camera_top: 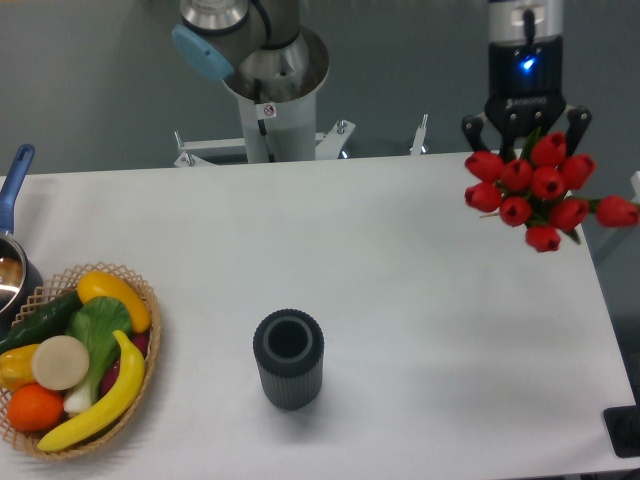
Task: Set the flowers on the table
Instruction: 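Swing the held tulips over the table and lower them onto it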
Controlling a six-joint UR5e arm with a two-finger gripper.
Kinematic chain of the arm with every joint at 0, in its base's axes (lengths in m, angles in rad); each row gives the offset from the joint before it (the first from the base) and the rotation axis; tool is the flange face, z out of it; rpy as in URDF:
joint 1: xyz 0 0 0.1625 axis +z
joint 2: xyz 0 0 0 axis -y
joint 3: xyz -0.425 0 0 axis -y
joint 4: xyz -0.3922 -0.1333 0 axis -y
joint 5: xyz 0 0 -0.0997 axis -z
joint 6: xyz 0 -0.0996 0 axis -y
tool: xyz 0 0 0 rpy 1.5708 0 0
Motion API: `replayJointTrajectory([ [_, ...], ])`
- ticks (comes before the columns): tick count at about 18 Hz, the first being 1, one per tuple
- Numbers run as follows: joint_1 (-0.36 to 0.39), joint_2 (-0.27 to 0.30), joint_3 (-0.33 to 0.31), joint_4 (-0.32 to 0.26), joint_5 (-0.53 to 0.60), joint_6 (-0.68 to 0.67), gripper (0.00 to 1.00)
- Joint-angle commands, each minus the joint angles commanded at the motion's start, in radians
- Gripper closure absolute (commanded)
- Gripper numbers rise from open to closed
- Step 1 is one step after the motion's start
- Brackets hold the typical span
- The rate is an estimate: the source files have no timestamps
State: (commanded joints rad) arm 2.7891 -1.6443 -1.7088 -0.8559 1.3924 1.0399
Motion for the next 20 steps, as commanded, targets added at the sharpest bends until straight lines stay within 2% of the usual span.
replayJointTrajectory([
  [7, -0.209, -0.126, -0.031, -0.017, 0.402, 0.055, 0.59],
  [16, -0.335, -0.294, -0.035, -0.064, 0.657, 0.057, 0.60],
  [20, -0.353, -0.342, -0.034, -0.069, 0.705, 0.057, 0.60],
])
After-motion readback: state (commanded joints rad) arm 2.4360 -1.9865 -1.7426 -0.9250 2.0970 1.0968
